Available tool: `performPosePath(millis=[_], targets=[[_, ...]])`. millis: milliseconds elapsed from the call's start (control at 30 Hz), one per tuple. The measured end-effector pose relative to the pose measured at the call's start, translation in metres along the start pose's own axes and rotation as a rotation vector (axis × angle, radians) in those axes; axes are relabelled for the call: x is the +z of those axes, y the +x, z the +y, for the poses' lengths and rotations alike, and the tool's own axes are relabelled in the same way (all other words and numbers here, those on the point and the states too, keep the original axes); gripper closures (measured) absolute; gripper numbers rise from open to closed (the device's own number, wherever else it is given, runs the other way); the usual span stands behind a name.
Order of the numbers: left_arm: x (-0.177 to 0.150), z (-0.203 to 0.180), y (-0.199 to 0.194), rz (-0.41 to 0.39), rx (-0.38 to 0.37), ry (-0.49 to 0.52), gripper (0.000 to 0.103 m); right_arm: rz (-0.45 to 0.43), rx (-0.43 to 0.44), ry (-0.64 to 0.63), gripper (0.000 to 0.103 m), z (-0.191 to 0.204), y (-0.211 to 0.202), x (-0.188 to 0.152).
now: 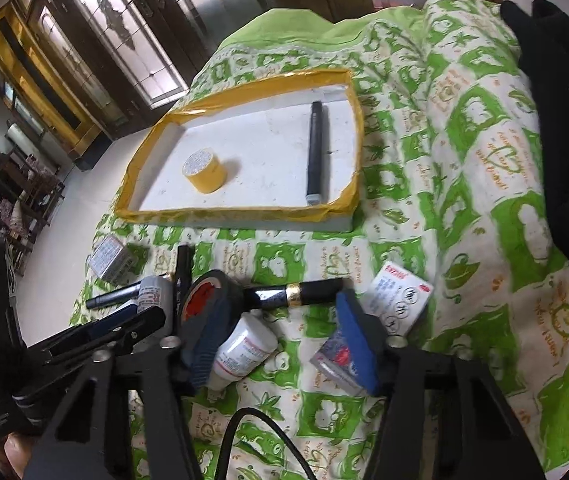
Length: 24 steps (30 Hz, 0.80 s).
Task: Organize rigid objects
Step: 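Grasp the grey-capped white bottle with the left tool while the right tool reaches the black tape roll, then grasp the black electrical tape roll with the right tool while the left tool holds the bottle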
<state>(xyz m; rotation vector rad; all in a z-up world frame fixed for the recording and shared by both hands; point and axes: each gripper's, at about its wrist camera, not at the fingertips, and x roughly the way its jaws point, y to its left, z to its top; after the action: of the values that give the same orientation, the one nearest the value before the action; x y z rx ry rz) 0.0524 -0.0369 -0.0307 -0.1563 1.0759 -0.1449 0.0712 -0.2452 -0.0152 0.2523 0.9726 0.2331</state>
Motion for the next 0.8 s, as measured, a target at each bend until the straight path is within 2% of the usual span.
performPosePath(millis=[67,167,333,533,567,800], targets=[[-0.006,0.0,-0.003,0.004,-0.017,0.005,0.066,0.008,0.021,-0.016,0.069,0.005,0.002,0.0],[-0.009,0.0,-0.005,0.007,-0.03,0.009,0.066,0.022,0.067,-0.05,0.076,0.017,0.006,0.002],[-0.008,-0.004,-0.001,0.018,-0.01,0.029,0.066,0.086,0.021,-0.114,0.076,0.033,0.028,0.0],[-0.008,-0.012,0.005,0.028,-0.004,0.06,0.066,0.128,0.038,-0.066,0.077,0.03,0.049,0.007],[-0.008,-0.012,0.005,0.026,-0.003,0.06,0.067,0.13,0.048,-0.056,0.081,0.028,0.049,0.007],[-0.01,-0.005,-0.004,-0.003,-0.051,0.026,0.067,0.098,0.051,-0.048,0.084,0.022,0.036,0.005]])
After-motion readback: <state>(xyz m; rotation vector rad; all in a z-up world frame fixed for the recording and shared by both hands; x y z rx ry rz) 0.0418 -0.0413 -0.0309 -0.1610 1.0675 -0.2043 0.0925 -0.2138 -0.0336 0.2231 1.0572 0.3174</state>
